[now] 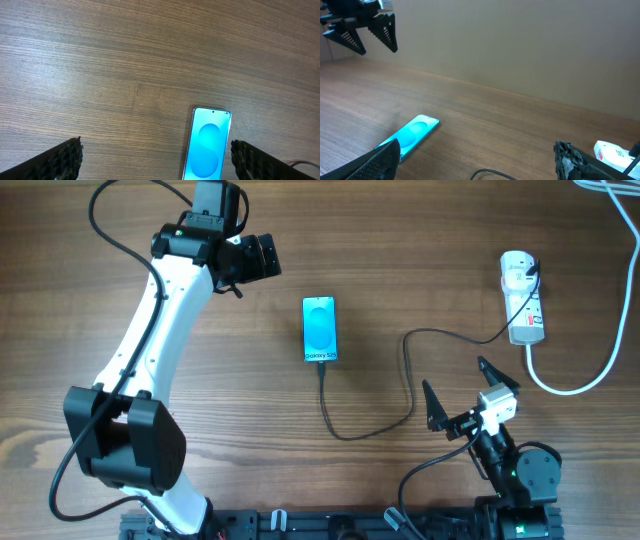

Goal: Plug charger to phone and switch on socket

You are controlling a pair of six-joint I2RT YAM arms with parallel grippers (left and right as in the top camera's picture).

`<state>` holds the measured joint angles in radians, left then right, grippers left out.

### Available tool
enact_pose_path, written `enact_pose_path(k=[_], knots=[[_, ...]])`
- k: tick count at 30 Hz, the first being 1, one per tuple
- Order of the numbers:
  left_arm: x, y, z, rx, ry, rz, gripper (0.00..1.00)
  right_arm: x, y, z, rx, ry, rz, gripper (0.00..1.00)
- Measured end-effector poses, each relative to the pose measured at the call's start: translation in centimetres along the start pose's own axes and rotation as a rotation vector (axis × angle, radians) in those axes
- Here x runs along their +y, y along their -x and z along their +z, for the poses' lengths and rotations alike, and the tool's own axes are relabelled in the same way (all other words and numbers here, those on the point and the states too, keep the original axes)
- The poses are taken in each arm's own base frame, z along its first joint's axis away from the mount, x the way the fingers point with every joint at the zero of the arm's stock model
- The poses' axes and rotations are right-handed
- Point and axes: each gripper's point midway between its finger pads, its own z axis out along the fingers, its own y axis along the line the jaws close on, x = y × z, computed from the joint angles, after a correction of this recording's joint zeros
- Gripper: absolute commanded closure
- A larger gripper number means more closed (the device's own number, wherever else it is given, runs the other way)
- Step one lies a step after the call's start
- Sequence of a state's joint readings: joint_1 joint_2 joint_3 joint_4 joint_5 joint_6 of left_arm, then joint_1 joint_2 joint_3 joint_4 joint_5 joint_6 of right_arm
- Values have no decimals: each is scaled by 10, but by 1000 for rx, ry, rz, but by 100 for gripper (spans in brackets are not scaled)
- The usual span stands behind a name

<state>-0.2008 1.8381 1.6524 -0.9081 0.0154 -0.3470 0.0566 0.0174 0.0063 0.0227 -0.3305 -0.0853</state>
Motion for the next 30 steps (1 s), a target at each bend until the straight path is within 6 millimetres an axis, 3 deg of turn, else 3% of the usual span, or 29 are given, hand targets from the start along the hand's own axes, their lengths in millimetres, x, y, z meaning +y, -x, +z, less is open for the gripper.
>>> enact_pose_path(k=[15, 30], knots=[[0, 0, 0, 0, 0, 0, 0, -14, -4, -1, 17, -84, 43, 0], [0, 0, 0, 0, 0, 0, 0, -16, -4, -1, 16, -92, 43, 0]])
